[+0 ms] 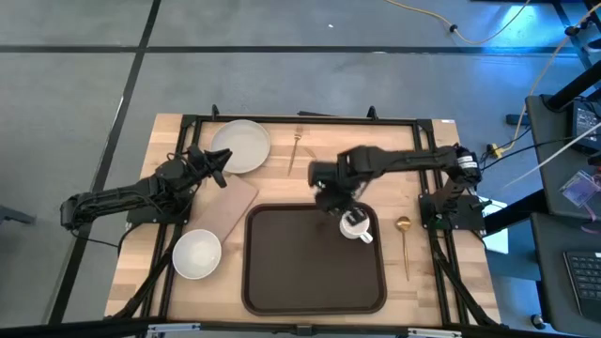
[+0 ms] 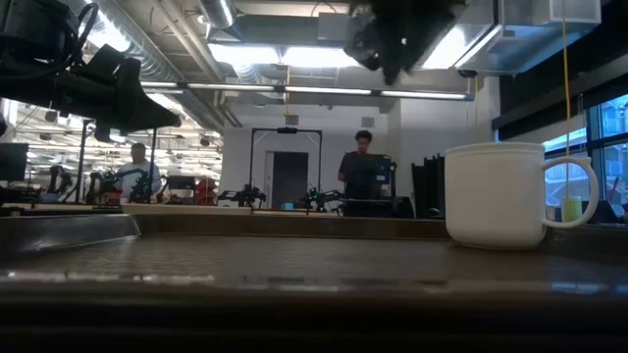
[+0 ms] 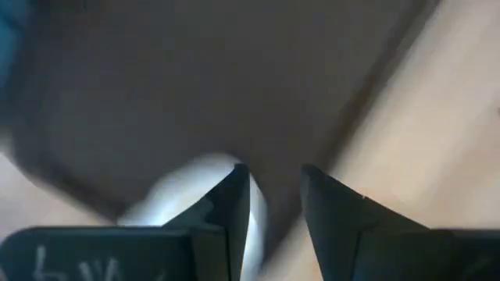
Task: Set up tray
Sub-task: Put the gray plate on the black serving tray to the bottom left of the white mug
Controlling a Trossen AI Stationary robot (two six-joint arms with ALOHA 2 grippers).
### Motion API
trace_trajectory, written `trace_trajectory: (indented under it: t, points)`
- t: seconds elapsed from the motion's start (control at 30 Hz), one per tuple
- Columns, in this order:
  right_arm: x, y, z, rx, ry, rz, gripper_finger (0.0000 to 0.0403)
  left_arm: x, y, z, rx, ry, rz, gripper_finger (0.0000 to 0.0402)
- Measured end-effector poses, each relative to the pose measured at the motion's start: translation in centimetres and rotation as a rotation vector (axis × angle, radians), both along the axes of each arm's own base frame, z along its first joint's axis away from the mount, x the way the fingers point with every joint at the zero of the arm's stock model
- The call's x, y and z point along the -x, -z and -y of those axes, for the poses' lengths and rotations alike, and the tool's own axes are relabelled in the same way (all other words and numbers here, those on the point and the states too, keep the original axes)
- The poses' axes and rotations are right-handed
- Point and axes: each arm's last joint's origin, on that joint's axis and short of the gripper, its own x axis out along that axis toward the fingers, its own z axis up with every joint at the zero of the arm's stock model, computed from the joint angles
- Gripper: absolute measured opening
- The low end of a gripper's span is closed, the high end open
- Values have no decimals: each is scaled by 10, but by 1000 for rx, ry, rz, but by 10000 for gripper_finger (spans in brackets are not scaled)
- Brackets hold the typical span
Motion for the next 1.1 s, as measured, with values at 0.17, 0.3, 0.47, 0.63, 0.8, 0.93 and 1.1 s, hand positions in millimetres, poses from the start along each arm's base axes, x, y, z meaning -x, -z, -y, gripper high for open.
trace_trajectory:
  t: [0.17, 0.3, 0.47, 0.63, 0.8, 0.93, 1.1]
  points:
    - [3, 9, 25, -386, 70, -43, 117, -3, -12, 4, -59, 172, -1, 90]
    - [11, -2, 49, -242, 305, -2, 117, -5, -27, 5, -29, 238, -46, 139]
    - [31, -48, 55, 0, 532, 242, 117, -9, -40, 2, 33, 177, -332, 170]
    - [62, -82, 55, 56, 702, 381, 117, -24, -47, -5, 65, 191, -627, 169]
    - [86, -86, 51, 27, 804, 453, 117, -50, -42, -22, 146, 244, -778, 167]
    - [101, -82, 49, 14, 871, 485, 117, -70, -31, -42, 239, 245, -892, 166]
    - [112, -78, 48, -25, 932, 486, 117, -93, -18, -61, 263, 300, -1023, 166]
